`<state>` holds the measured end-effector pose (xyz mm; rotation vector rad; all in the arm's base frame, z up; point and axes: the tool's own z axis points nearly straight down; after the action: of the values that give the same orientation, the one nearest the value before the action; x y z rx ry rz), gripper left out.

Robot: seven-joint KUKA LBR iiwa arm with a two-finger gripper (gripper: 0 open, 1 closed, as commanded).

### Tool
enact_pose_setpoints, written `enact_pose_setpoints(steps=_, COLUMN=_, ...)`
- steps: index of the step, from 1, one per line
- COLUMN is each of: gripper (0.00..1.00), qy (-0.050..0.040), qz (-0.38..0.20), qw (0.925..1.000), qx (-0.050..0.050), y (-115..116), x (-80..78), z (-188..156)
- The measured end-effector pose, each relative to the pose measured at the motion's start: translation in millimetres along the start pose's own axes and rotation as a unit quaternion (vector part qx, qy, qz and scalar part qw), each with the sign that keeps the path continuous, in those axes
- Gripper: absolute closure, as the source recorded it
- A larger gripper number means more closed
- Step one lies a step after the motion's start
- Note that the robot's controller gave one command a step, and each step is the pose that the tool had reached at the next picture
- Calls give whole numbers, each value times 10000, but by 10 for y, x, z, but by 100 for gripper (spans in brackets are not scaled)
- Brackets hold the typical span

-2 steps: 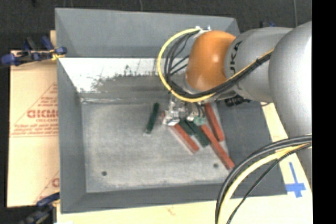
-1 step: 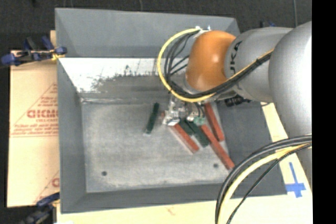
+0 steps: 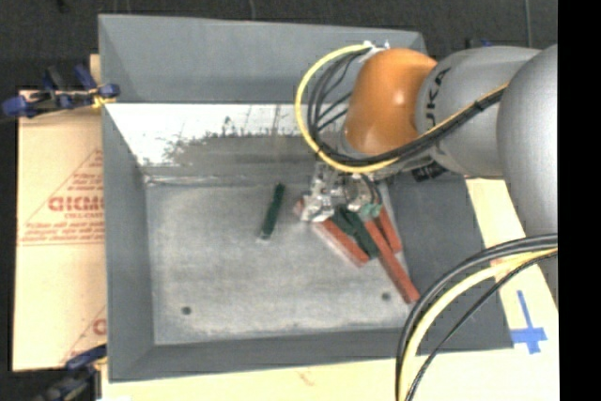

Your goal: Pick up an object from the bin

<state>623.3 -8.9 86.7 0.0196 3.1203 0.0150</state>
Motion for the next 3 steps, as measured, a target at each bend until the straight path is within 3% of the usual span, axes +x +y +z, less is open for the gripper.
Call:
enact_pose_setpoints(steps=1, gripper=100, qy=-55, qz=138, qw=9999, qx=39, y=0, x=288, z=-10)
enact_pose_setpoints(steps=2, gripper=100, qy=103, qz=-1388, qw=9903, qx=39, y=-259, x=411, z=-1946)
enact_pose_setpoints(steps=3, gripper=100, qy=70, qz=-1867, qw=9824, qx=44, y=-367, x=382, z=-2461)
